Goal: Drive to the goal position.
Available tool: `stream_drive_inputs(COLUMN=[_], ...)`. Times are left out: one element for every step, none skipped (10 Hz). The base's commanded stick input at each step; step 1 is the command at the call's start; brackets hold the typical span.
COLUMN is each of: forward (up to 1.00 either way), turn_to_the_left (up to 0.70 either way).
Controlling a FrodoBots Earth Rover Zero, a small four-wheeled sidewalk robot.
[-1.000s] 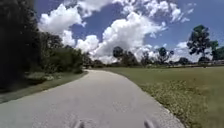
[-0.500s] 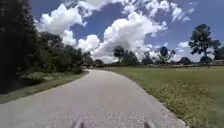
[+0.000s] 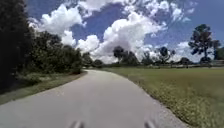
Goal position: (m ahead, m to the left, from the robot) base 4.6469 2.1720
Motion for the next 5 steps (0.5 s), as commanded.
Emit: stream_drive_inputs(forward=[0.50,0.50,0.50,0.50,0.50], turn_to_the_left=[0.03,0.07,0.21,0.25,0.25])
